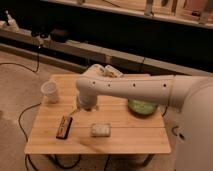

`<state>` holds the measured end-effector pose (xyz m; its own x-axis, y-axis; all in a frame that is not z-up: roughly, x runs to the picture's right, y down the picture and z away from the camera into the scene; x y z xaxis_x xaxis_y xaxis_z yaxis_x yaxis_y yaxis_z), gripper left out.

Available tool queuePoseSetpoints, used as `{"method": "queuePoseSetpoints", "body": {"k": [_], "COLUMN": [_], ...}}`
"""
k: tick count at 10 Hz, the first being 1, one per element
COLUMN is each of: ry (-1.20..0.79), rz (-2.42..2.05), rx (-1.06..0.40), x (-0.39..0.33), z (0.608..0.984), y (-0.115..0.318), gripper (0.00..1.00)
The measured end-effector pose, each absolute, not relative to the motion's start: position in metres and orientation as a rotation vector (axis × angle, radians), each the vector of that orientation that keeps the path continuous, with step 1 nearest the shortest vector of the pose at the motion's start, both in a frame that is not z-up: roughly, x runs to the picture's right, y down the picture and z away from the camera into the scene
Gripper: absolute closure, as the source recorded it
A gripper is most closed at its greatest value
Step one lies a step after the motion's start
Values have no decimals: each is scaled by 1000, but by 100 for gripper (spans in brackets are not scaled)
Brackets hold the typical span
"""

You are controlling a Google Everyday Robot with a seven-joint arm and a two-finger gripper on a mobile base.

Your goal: Place the eraser in the ceramic cup

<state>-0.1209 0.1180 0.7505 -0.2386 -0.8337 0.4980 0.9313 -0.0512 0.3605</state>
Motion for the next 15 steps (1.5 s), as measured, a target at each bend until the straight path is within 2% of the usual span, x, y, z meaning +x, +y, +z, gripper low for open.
{"method": "queuePoseSetpoints", "body": {"k": [4,10,13,15], "ry": [-684,-707,-814,-814], "rz": [-1640,-1630,-1628,-1616], "rx": [-199,-206,-344,-431], "x": [-155,-157,-184,-196], "z": [786,786,797,806], "y": [135,137,163,166], "gripper": [20,20,20,20]}}
